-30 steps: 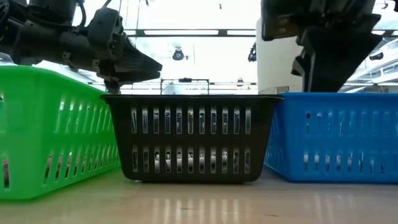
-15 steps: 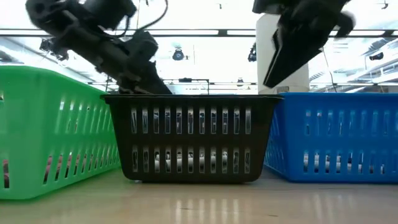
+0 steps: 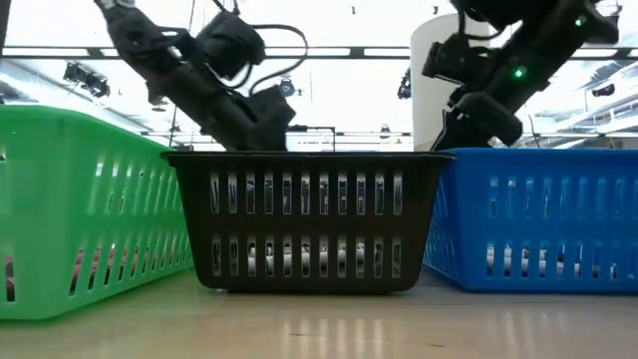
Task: Sort crayons
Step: Put the black crayon into the left blue bin
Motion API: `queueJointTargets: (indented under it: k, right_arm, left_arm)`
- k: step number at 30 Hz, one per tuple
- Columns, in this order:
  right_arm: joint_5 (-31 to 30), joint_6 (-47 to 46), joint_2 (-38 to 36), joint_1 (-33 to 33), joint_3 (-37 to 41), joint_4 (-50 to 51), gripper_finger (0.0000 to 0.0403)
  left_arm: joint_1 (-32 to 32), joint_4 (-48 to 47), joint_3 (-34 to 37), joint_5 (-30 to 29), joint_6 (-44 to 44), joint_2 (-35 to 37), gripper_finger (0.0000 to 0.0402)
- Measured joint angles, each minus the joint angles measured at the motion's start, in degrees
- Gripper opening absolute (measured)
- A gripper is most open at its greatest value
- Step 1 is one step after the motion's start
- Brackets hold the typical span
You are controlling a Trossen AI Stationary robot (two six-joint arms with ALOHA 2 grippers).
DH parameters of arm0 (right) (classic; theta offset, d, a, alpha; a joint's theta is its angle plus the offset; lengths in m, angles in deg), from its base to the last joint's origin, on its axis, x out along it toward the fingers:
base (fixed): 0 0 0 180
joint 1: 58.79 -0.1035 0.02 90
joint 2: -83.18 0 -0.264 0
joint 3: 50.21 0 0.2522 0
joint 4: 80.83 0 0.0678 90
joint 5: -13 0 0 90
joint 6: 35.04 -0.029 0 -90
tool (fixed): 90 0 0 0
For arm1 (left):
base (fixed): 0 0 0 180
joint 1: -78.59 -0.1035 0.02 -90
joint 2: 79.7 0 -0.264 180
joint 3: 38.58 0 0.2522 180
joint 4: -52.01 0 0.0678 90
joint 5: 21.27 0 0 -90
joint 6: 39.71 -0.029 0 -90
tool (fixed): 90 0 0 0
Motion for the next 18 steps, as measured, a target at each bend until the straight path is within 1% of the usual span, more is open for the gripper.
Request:
queueJointTargets:
  k: [4, 7, 10, 13, 16, 18]
  right_arm:
    - [4.61, 4.72, -4.85, 3.16, 6.74, -10.36, 0.0106]
    - [4.72, 7.13, -6.98, 5.03, 11.34, -16.27, 0.0100]
    - [4.32, 10.10, -8.02, 6.20, 15.69, -22.72, 0.0097]
    - [4.40, 12.14, -8.35, 6.95, 19.20, -28.65, 0.0096]
    - [7.30, 12.89, -8.45, 7.26, 21.81, -34.21, 0.0096]
    - [8.35, 12.98, -8.65, 7.37, 23.01, -35.78, 0.0096]
  left_arm:
    - [-2.13, -0.86, -3.57, 1.80, -2.01, -3.96, 0.0157]
    - [-3.52, -0.81, -6.08, 1.76, -4.02, -6.71, 0.0157]
    - [-5.02, -0.76, -8.44, 1.76, -5.29, -9.04, 0.0157]
    - [-6.65, -3.08, -10.36, 1.72, -5.36, -10.87, 0.0157]
    - [-8.12, -4.78, -11.37, 1.71, -5.40, -12.17, 0.0157]
    - [-8.84, -4.84, -11.91, 1.95, -6.33, -13.02, 0.0157]
